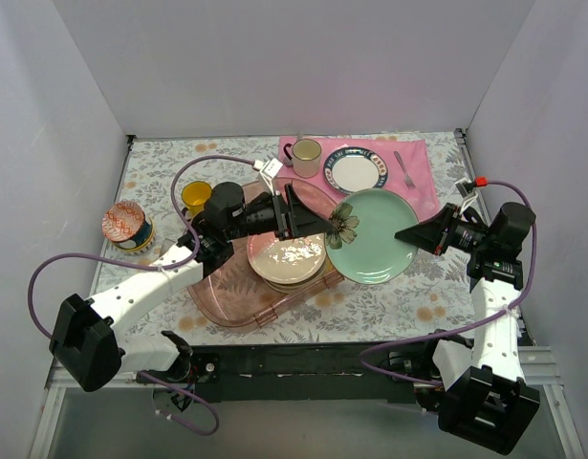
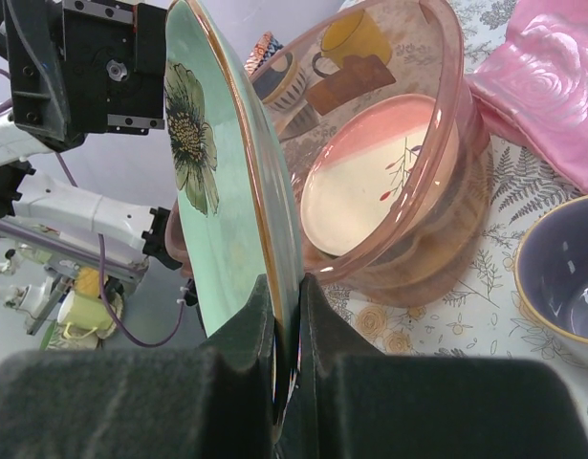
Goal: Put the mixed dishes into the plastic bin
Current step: Pick up the plate at the center of the board.
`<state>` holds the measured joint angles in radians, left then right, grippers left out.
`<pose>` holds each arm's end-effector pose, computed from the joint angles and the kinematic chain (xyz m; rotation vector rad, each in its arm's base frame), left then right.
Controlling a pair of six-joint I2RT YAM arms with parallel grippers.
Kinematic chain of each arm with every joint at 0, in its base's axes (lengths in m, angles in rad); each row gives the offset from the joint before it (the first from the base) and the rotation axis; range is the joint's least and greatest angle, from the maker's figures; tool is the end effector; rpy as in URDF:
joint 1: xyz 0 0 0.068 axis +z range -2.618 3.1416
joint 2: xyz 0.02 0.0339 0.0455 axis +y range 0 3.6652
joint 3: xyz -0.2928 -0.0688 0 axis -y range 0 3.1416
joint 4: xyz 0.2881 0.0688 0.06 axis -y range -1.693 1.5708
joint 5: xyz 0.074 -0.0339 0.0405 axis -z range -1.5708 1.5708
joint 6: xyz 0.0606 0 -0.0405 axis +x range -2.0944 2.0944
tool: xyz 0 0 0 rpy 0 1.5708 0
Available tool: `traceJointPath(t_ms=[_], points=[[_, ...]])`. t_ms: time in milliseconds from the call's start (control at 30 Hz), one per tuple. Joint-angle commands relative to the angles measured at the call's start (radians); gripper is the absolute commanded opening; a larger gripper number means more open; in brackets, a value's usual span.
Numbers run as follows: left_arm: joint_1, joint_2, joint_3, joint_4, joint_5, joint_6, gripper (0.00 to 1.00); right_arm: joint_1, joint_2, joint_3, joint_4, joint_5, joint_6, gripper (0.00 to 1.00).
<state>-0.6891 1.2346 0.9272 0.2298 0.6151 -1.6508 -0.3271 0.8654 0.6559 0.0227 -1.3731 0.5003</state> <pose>0.2396 -0.2427 0.3503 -0.4308 2.1811 -2.0815 0.2169 -0.0108 0.3192 -0.3238 1.7507 1.3081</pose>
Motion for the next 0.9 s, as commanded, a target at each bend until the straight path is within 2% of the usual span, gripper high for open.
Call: traceJointPath(t_ms=[0, 300, 433, 500, 633, 700, 867], points=[[0.003, 0.002, -0.005, -0.018, 0.032, -0.006, 0.96, -0.007, -0.017, 0.008, 0.082, -0.058, 0.057, 0.01], [-0.042, 0.052, 0.082, -0.176, -0.103, 0.075, 0.88, -0.007, -0.012, 0.002, 0.085, -0.057, 0.061, 0.01], [-0.088, 0.080, 0.142, -0.224, -0.185, 0.126, 0.78, -0.007, -0.014, 0.001, 0.086, -0.057, 0.063, 0.01], [-0.124, 0.097, 0.180, -0.297, -0.263, 0.166, 0.72, -0.007, -0.012, -0.002, 0.088, -0.055, 0.063, 0.01], [-0.184, 0.135, 0.271, -0.434, -0.411, 0.238, 0.55, -0.007, -0.012, -0.002, 0.091, -0.055, 0.067, 0.01], [-0.204, 0.146, 0.306, -0.490, -0.460, 0.261, 0.42, -0.006, -0.012, -0.004, 0.092, -0.055, 0.069, 0.01], [-0.216, 0.157, 0.328, -0.529, -0.456, 0.296, 0.15, -0.007, -0.011, -0.004, 0.097, -0.055, 0.073, 0.01]])
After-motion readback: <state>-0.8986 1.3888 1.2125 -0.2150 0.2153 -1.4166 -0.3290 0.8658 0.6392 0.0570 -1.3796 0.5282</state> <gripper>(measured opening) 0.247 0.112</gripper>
